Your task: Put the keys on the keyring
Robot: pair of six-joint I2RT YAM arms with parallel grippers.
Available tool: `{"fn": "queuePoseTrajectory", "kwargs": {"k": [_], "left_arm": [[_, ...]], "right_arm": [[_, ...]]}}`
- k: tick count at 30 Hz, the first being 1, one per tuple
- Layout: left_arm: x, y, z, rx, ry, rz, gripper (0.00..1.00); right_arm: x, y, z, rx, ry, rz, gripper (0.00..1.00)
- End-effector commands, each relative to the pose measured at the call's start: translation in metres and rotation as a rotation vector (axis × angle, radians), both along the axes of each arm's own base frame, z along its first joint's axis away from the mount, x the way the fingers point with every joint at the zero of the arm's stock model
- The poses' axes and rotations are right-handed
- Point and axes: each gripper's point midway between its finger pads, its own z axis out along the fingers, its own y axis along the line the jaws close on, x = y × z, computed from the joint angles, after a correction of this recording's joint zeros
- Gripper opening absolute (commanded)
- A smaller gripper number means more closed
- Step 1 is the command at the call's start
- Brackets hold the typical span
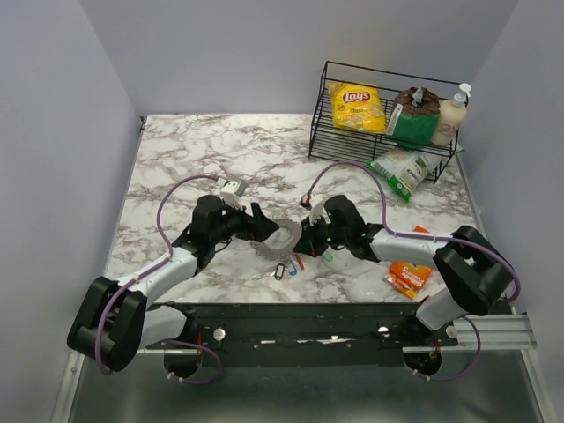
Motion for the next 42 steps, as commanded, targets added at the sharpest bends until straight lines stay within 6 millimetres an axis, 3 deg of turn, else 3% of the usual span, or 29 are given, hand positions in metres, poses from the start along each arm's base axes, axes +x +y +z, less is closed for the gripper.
{"fn": "queuePoseTrajectory", "kwargs": {"k": [1,7,11,12,17,18,22,27,30,33,34,37,40,42], "left_arm": [[-0.010,-0.011,0.028,-0.085,-0.110,-0.092,0.93],[-0.012,-0.010,0.030,-0.089,-0.125,-0.091,0.93],[-0.012,-0.010,0.028,-0.087,-0.119,-0.091,0.93],[-0.012,-0.010,0.028,-0.087,-0.119,-0.091,0.93],[-0.010,-0.008,0.026,-0.076,-0.109,-0.070,0.93],[-0.011,-0.004,0.015,-0.050,-0.067,-0.048,0.93],[-0.010,0.001,0.004,0.000,-0.022,-0.019,0.89],[-0.026,-0.013,-0.004,0.002,0.012,-0.051,0.86],[-0.043,-0.028,-0.015,0.055,0.043,-0.103,0.77],[-0.058,-0.043,-0.022,0.073,0.067,-0.148,0.57],[-0.062,-0.046,-0.026,0.072,0.076,-0.155,0.44],[-0.072,-0.056,-0.033,0.073,0.101,-0.189,0.21],[-0.074,-0.064,-0.042,0.102,0.117,-0.203,0.04],[-0.078,-0.069,-0.048,0.119,0.131,-0.219,0.00]], "right_arm": [[-0.010,0.015,0.026,0.117,-0.105,0.141,0.01],[-0.003,0.003,0.004,0.011,-0.075,0.082,0.07],[0.001,0.000,0.002,-0.012,-0.075,0.054,0.15],[0.000,0.000,0.001,-0.012,-0.073,0.055,0.23],[0.001,-0.001,0.010,0.004,-0.089,0.042,0.43],[0.001,-0.002,0.010,0.005,-0.089,0.040,0.49],[0.002,-0.004,0.014,0.009,-0.098,0.019,0.55],[0.016,-0.011,0.008,-0.044,-0.068,-0.089,0.56],[0.027,-0.015,0.009,-0.069,-0.067,-0.166,0.59],[0.041,-0.024,0.010,-0.081,-0.061,-0.250,0.65],[0.044,-0.025,0.011,-0.078,-0.054,-0.263,0.66],[0.053,-0.033,0.014,-0.062,-0.042,-0.301,0.70],[0.060,-0.038,0.018,-0.053,-0.041,-0.323,0.74],[0.063,-0.040,0.019,-0.049,-0.037,-0.334,0.78]]}}
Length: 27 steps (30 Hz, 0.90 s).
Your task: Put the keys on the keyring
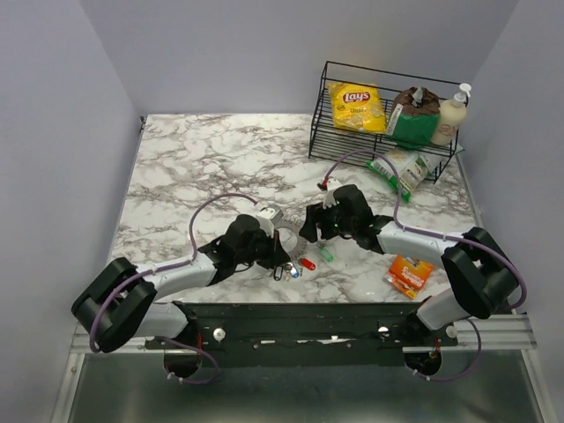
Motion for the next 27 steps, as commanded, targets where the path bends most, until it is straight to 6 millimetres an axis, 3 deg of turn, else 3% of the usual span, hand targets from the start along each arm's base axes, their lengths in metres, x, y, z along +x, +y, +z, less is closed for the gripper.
{"fn": "queuePoseTrajectory", "kwargs": {"k": [1,9,17,27], "left_arm": [[0.004,-0.014,-0.009,0.045,0.012,0.003,0.00],[0.004,-0.017,-0.029,0.116,0.073,0.041,0.00],[0.007,0.000,-0.056,0.244,0.121,0.103,0.00],[0.015,0.019,-0.070,0.358,0.146,0.176,0.00]], "right_arm": [[0.013,-0.007,0.007,0.003,-0.001,-0.064,0.79],[0.019,-0.010,0.012,0.014,-0.008,-0.074,0.89],[0.022,-0.011,0.016,0.014,-0.023,-0.071,0.92],[0.021,-0.009,0.022,0.024,-0.036,-0.040,0.92]]}}
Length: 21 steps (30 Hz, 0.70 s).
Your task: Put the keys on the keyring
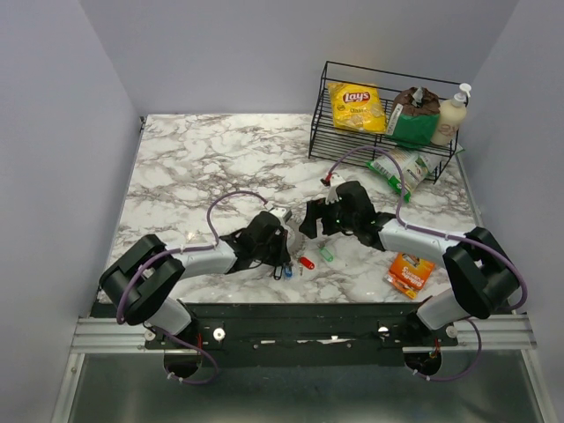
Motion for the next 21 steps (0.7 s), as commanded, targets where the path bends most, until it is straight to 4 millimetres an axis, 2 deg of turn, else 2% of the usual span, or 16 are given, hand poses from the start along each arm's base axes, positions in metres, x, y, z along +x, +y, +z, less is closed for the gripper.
{"fn": "queuePoseTrajectory", "kwargs": {"k": [1,4,12,16,17,19,21], "left_arm": [[0.003,0.029,-0.019,0.146,0.022,0.078,0.00],[0.007,0.041,-0.022,0.175,0.039,0.114,0.00],[0.017,0.059,-0.019,0.167,0.063,0.181,0.00],[0.020,0.075,-0.022,0.180,0.080,0.223,0.00],[0.022,0.080,-0.023,0.184,0.084,0.240,0.00],[0.023,0.082,-0.024,0.168,0.097,0.251,0.00],[0.028,0.087,-0.023,0.174,0.096,0.283,0.00]], "right_arm": [[0.004,0.003,0.018,0.017,-0.039,0.026,0.92],[0.003,0.003,0.017,0.015,-0.043,0.041,0.92],[0.001,0.011,0.016,0.021,-0.042,0.097,0.92],[0.005,0.020,0.017,0.027,-0.044,0.143,0.92],[0.009,0.025,0.023,0.034,-0.060,0.157,0.92],[0.010,0.030,0.020,0.033,-0.048,0.179,0.91],[0.015,0.036,0.027,0.039,-0.068,0.199,0.90]]}}
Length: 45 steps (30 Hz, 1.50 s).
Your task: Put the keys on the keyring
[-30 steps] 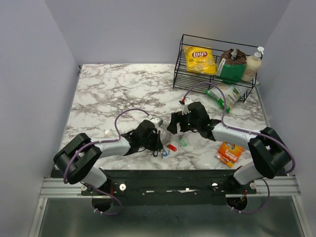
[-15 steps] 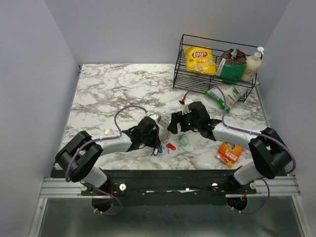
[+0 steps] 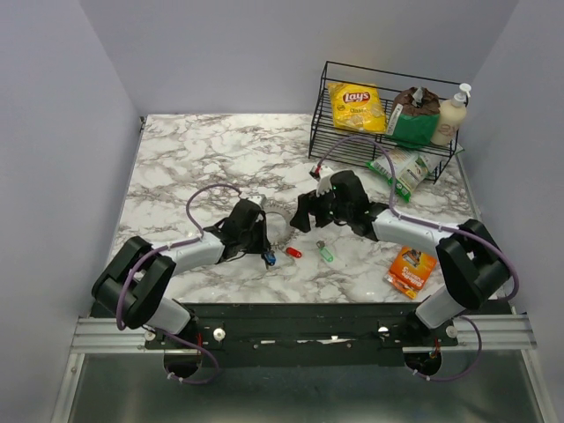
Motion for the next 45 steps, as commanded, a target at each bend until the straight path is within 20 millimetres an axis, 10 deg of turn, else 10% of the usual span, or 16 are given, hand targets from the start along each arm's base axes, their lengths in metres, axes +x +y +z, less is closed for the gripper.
{"fn": "queuePoseTrajectory", "kwargs": {"k": [1,11,19,33,45], "left_arm": [[-0.008,0.034,-0.021,0.101,0.072,0.083,0.00],[0.009,0.054,-0.022,0.089,0.087,0.192,0.00],[0.013,0.061,-0.020,0.061,0.083,0.234,0.00],[0.018,0.065,-0.014,-0.015,0.072,0.262,0.00],[0.025,0.063,-0.003,-0.029,0.030,0.249,0.00]], "right_arm": [[0.009,0.014,0.007,0.012,-0.022,0.071,0.89],[0.031,0.060,0.012,0.053,0.004,0.193,0.67],[0.044,0.090,-0.014,0.024,0.052,0.207,0.06],[0.047,0.103,-0.070,-0.232,0.140,0.214,0.01],[0.032,0.072,-0.098,-0.433,0.217,0.184,0.01]]}}
